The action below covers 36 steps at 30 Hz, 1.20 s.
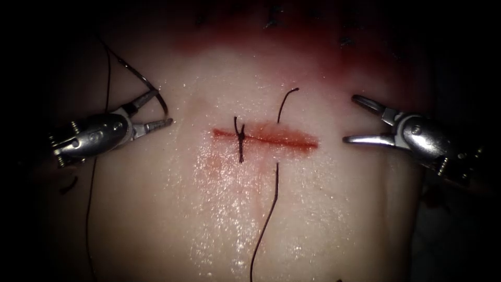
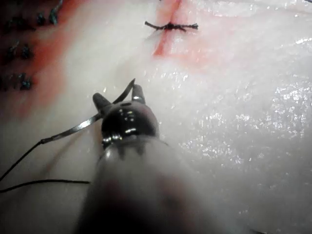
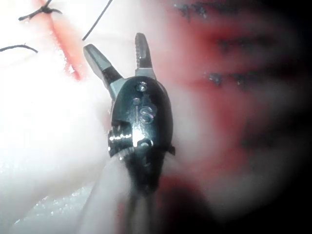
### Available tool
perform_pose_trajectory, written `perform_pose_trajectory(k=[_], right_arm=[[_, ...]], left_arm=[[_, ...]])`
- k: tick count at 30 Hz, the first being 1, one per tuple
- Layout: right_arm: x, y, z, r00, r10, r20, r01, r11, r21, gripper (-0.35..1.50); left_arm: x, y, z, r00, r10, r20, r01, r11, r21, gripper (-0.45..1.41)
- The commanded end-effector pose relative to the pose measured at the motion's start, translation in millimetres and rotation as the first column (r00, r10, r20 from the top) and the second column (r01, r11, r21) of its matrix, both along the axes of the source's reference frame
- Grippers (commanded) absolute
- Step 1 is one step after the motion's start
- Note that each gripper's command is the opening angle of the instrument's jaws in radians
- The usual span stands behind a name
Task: Wound Closure
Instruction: Set needle down with left end-effector, then pick up thread with left jaws
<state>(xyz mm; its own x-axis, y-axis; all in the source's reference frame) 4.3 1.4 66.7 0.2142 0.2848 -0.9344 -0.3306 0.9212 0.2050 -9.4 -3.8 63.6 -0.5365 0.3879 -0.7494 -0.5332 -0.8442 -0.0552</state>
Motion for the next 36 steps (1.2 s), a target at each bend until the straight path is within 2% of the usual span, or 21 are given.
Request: perform_pose_trajectory(k=[1,9,11,12,13,17,18,20,22,23,27,30,36], right_arm=[[0.6,0.0,0.7,1.0,0.0,-0.002,0.0,1.0,0.003,1.48],[1.1,-0.4,0.9,1.0,-0.011,-0.001,0.011,1.0,0.001,1.48],[1.3,-0.4,0.9,1.0,-0.012,-0.004,0.012,1.0,0.001,1.48],[1.6,-0.4,1.0,1.0,-0.016,-0.008,0.016,1.0,0.001,1.48],[1.7,-0.4,1.0,1.0,-0.015,-0.007,0.015,1.0,0.001,1.48],[2.2,-0.5,1.0,1.0,-0.025,-0.009,0.025,1.0,0.001,1.48],[2.3,-0.7,1.1,1.0,-0.024,-0.009,0.024,1.0,0.0,1.48],[2.4,-0.9,1.1,1.0,-0.025,-0.01,0.025,1.0,0.004,1.48],[2.4,-1.0,1.2,1.0,-0.025,-0.01,0.025,1.0,0.002,1.48],[2.4,-1.1,1.2,1.0,-0.024,-0.012,0.024,1.0,0.007,1.48],[2.5,-1.4,1.5,1.0,-0.021,-0.014,0.022,1.0,0.007,1.48],[2.6,-1.6,1.6,1.0,-0.02,-0.015,0.02,1.0,0.01,1.48],[2.6,-2.0,1.7,1.0,-0.019,-0.018,0.019,1.0,0.012,1.46]], left_arm=[[-0.3,0.0,-0.3,1.0,0.014,-0.002,-0.014,1.0,0.01,0.79],[1.5,-2.6,-7.4,0.996,0.085,0.009,-0.085,0.994,0.07,0.79],[1.4,-3.2,-8.8,0.994,0.097,0.044,-0.1,0.992,0.073,0.79],[1.0,-4.2,-10.1,0.987,0.108,0.117,-0.116,0.991,0.063,0.79],[0.6,-4.6,-10.7,0.983,0.119,0.141,-0.129,0.99,0.061,0.79],[-2.0,-6.3,-12.2,0.974,0.179,0.139,-0.178,0.984,-0.024,0.79],[-3.5,-7.3,-12.3,0.974,0.183,0.133,-0.177,0.983,-0.051,0.79],[-5.2,-8.9,-12.0,0.977,0.113,0.18,-0.116,0.993,0.008,0.71],[-6.7,-10.3,-11.4,0.962,0.079,0.261,-0.1,0.992,0.072,0.71],[-7.9,-11.2,-11.0,0.942,0.064,0.329,-0.112,0.985,0.129,0.71],[-11.4,-14.3,-9.2,0.899,0.043,0.435,-0.171,0.95,0.261,0.72],[-13.4,-15.8,-7.8,0.883,0.051,0.467,-0.229,0.914,0.333,0.78],[-15.2,-17.1,-5.3,0.866,-0.024,0.499,-0.234,0.864,0.447,0.79]])
